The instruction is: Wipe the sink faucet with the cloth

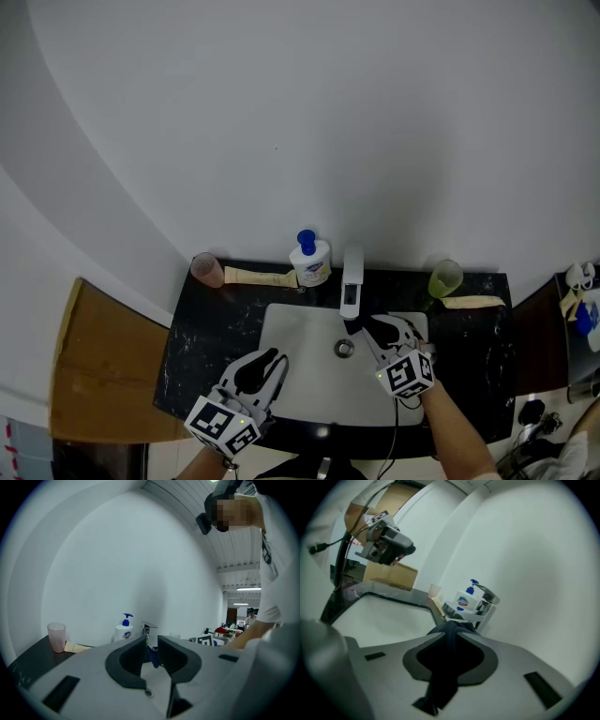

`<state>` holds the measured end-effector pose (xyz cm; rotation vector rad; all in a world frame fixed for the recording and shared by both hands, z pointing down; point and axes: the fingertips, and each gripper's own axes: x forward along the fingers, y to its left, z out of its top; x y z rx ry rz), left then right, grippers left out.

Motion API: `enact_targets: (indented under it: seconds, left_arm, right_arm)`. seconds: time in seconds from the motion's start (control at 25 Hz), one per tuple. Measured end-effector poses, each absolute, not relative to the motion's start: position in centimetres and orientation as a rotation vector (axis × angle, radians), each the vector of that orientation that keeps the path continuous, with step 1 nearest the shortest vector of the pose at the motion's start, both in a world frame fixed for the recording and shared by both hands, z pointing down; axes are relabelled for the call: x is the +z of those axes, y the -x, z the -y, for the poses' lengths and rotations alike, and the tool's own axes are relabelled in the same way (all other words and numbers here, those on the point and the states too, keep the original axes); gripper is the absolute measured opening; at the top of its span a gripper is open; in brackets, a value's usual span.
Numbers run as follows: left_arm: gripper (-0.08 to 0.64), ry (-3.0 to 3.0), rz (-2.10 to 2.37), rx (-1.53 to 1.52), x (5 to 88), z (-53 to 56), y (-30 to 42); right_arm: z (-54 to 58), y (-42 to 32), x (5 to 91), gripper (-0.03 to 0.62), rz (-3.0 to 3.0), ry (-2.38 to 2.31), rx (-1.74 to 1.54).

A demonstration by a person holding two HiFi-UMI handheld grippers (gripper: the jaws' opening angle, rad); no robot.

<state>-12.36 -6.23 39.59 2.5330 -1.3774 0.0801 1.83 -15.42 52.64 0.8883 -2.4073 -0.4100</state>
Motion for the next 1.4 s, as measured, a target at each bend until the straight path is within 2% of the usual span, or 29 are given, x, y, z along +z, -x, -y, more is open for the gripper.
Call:
enact_targets:
  seconds: [0.16, 0.4, 0.84, 1.24, 1.4]
  left_arm:
    - [0.077, -2.53, 1.384, 0.083, 39.7, 6.1, 12.3]
    - [0.078, -2.517, 1.389, 0.064, 39.3, 5.6, 12.5]
    - [0.077, -2.516, 1.422, -0.002, 38.1, 3.9, 12.6]
    - [0.077, -2.53, 1.433, -0.077, 36.3, 2.0, 14.3]
    - [0.077, -2.561, 1.422, -0.097, 35.2, 0.9, 14.7]
  right_arm:
    - [18.5, -0.9, 51.1, 0.071, 2.398, -0.909, -0.468]
    - [14.1, -0.7, 50.5, 0.071, 2.438, -0.819, -0.501]
    - [9.3, -1.1, 46.6, 0.071, 2.579, -0.977, -0.291]
    - [4.0, -2.9, 38.1, 0.071, 2.641, -1.233, -0.289]
    - [0.9, -5.9, 34.2, 0.071, 2.675, -1.428, -0.124]
